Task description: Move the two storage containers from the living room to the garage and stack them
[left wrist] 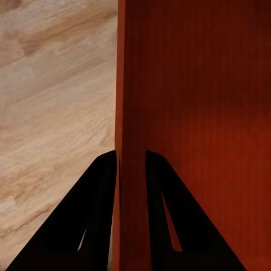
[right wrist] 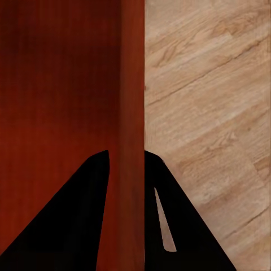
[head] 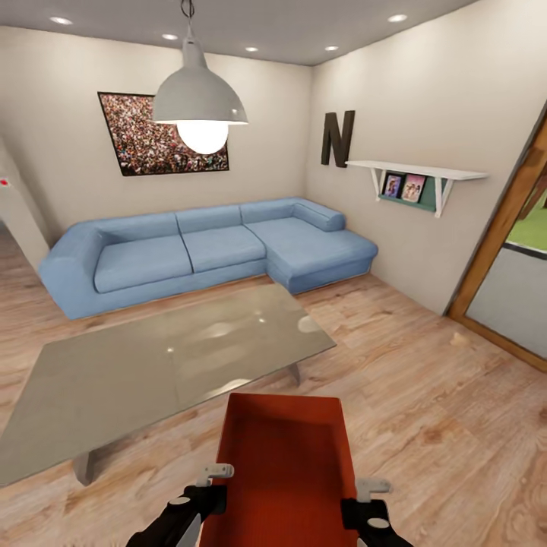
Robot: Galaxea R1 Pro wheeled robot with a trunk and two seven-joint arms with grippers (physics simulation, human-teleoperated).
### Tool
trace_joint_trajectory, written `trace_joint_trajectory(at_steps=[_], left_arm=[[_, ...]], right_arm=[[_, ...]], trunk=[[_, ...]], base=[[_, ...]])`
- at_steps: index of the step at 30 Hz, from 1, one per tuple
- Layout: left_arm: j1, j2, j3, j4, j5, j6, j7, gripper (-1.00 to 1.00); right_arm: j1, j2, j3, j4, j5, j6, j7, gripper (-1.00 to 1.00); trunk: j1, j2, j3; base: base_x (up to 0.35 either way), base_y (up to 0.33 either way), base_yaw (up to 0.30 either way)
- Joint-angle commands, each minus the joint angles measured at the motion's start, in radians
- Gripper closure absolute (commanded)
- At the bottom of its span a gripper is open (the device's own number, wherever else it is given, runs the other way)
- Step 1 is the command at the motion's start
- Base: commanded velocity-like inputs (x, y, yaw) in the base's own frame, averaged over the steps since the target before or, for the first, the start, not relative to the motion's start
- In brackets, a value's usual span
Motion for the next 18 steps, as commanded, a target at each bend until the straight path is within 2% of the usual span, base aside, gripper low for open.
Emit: trace_joint_trajectory(at_steps=[1,18], left_arm=[[0.0,0.01,0.009,-0.002,-0.013,0.007,0.009,1.0],[0.0,0.01,0.009,-0.002,-0.013,0.007,0.009,1.0]], right_arm=[[-0.001,-0.007,-0.008,-0.001,0.002,-0.003,-0.012,1.0],[-0.001,-0.007,-0.007,-0.001,0.002,-0.003,-0.013,1.0]], trunk=[[0.0,-0.002,-0.002],[0.0,-0.002,-0.002]], base=[[0.0,0.0,0.27],[0.0,0.0,0.27]])
